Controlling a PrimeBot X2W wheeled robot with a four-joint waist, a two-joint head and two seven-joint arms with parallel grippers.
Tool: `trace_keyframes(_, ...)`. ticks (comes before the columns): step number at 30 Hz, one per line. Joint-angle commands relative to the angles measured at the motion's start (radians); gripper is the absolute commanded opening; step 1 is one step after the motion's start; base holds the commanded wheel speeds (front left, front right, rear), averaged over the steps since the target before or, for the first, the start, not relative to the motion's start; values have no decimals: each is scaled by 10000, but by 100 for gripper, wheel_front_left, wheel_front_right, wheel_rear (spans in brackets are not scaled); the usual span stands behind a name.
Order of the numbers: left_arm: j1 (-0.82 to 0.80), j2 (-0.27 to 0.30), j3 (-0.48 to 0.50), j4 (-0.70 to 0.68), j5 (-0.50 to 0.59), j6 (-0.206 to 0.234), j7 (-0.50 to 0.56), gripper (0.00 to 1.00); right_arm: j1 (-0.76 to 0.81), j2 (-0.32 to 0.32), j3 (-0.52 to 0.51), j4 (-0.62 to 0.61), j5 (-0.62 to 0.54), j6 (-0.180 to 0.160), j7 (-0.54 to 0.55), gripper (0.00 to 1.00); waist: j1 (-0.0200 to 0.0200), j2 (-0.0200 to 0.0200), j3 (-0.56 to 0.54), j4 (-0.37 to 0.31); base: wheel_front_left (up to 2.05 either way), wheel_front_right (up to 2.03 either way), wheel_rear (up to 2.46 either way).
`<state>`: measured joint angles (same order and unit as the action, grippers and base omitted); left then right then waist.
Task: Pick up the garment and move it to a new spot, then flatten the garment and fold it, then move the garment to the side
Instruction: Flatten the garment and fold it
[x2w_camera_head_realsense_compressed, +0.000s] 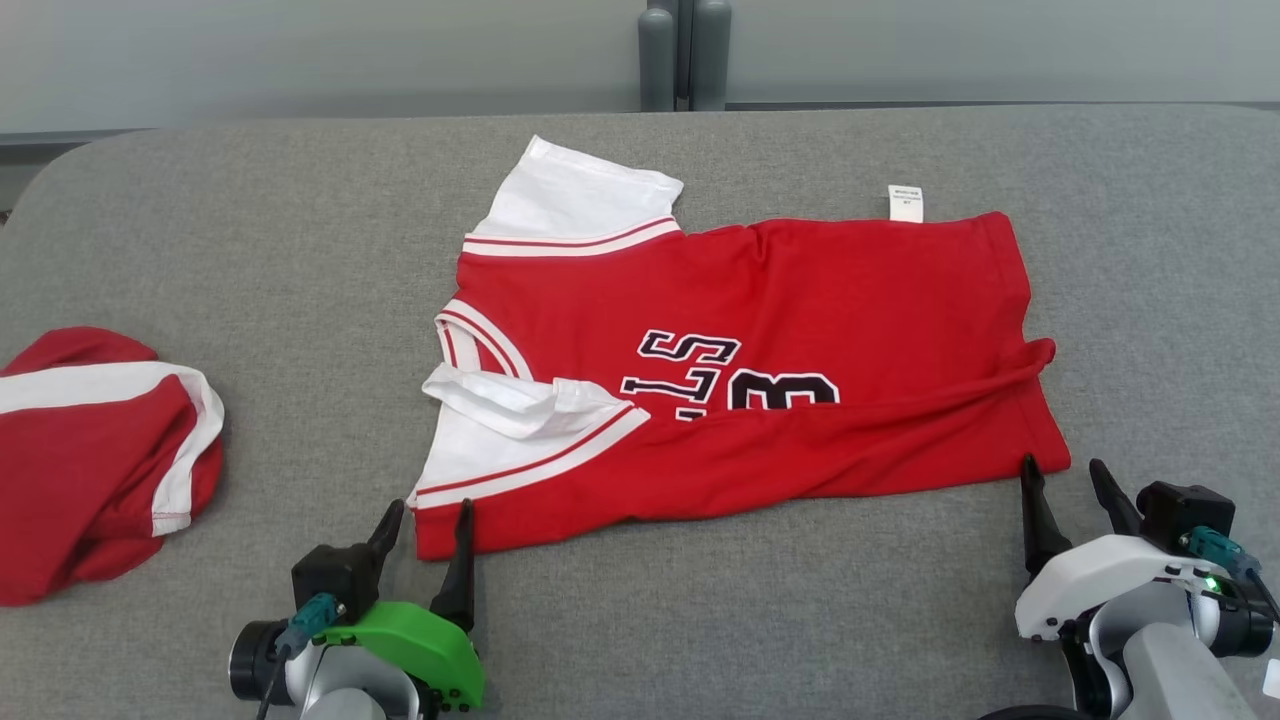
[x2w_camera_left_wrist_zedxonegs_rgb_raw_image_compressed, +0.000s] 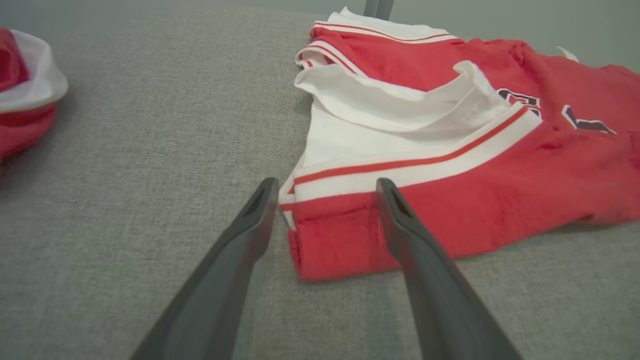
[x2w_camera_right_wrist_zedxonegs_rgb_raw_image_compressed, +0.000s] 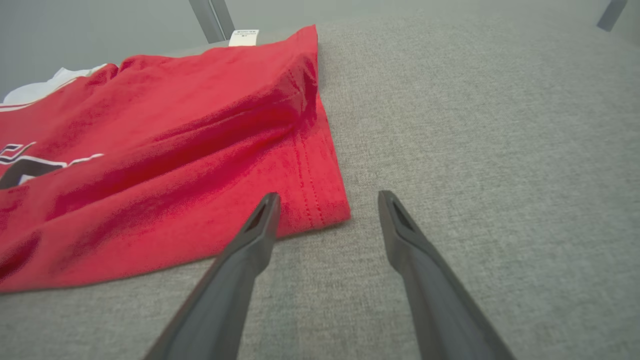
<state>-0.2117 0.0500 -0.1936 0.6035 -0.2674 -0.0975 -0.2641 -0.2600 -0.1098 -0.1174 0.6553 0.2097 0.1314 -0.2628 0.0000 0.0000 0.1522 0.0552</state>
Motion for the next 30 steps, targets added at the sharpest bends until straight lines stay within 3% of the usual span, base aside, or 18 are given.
trace_keyframes(1,-27,19,-22,97,-134,32,3,100,22,-38,42,116,69,-15,-29,100,0,0,43,-16,0,0,0)
trace_keyframes(8,-215,22,-141,603,-440,67,3,100,-244,-118,65,378,87,-15,-29,100,0,0,200,-12,0,0,0)
trace_keyframes(12,-328,22,-295,771,-674,-5,3,86,-436,-70,-14,524,22,-15,-29,100,0,0,300,27,0,0,0)
trace_keyframes(13,-337,20,-388,878,-769,-52,6,75,-491,-65,-31,628,30,-15,-29,100,0,0,324,43,0,0,0)
trace_keyframes(14,-364,20,-512,986,-905,-97,10,55,-539,-53,-9,752,35,-15,-29,100,0,0,348,59,0,0,0)
trace_keyframes(16,-464,17,-668,1121,-1030,-179,13,37,-662,-31,91,1001,89,-15,-26,100,0,0,397,94,0,0,0)
trace_keyframes(17,-494,17,-718,1176,-1132,-170,15,24,-711,-39,189,1098,106,-15,-10,73,0,0,420,107,0,0,0)
trace_keyframes(18,-546,17,-755,1242,-1167,-189,16,7,-753,-38,246,1155,162,-14,-4,30,0,0,442,119,0,0,0)
trace_keyframes(19,-580,17,-783,1307,-1203,-204,16,0,-784,-44,287,1177,193,-14,-4,0,0,0,459,127,0,0,0)
trace_keyframes(30,-544,31,-474,973,-1367,-299,6,0,-604,-159,201,513,643,-17,-16,0,0,0,167,111,0,0,0)
